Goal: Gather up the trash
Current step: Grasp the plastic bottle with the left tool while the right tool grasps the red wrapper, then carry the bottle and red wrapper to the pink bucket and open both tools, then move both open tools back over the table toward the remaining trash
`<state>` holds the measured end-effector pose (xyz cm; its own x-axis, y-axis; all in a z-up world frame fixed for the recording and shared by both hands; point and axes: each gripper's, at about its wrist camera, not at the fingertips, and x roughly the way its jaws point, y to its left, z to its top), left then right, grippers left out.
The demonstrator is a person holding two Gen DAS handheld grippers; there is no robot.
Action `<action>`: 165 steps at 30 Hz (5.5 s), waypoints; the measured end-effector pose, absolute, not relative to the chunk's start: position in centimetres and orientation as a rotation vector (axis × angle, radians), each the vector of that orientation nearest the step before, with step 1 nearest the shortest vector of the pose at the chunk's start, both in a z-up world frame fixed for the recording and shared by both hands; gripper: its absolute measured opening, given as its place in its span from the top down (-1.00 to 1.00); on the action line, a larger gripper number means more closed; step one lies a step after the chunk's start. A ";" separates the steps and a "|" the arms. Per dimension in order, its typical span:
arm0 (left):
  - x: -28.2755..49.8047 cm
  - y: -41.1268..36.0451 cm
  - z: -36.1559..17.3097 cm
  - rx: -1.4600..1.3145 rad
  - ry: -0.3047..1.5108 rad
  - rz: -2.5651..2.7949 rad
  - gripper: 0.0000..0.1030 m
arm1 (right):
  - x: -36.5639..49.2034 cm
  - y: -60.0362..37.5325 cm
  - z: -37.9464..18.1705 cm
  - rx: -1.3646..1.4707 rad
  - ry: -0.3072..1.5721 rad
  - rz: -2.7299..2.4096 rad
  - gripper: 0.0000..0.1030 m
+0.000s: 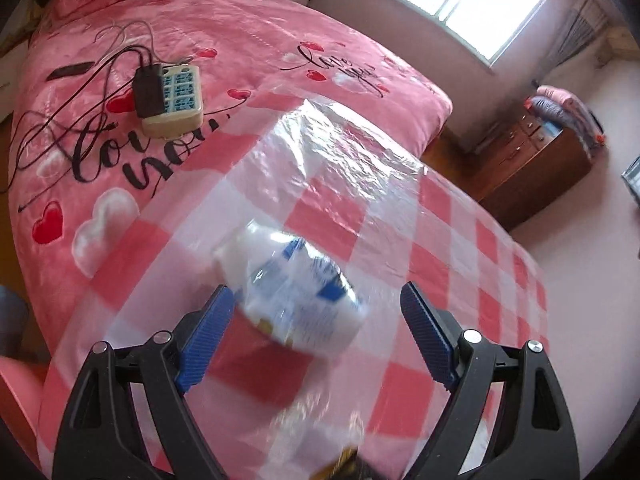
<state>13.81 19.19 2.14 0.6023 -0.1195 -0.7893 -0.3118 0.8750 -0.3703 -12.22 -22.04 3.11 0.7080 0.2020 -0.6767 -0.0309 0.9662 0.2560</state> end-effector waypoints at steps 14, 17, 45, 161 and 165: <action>16.8 16.1 0.7 -0.248 0.998 0.256 -0.46 | -8.6 -21.7 2.2 0.278 0.847 0.204 -0.80; 16.5 15.9 0.7 -0.245 0.985 0.246 -0.45 | -7.9 -21.3 2.5 0.283 0.842 0.225 -0.80; 11.0 15.3 2.0 -0.245 0.901 0.069 -0.43 | -3.1 -18.8 1.8 0.196 0.850 0.232 0.10; -20.0 37.4 -0.5 -0.523 0.813 0.142 -0.65 | -16.3 14.2 6.7 -0.219 0.720 0.601 -0.72; -19.1 35.1 0.4 -0.490 0.812 0.088 -0.65 | -16.2 11.7 7.3 -0.197 0.702 0.545 -0.72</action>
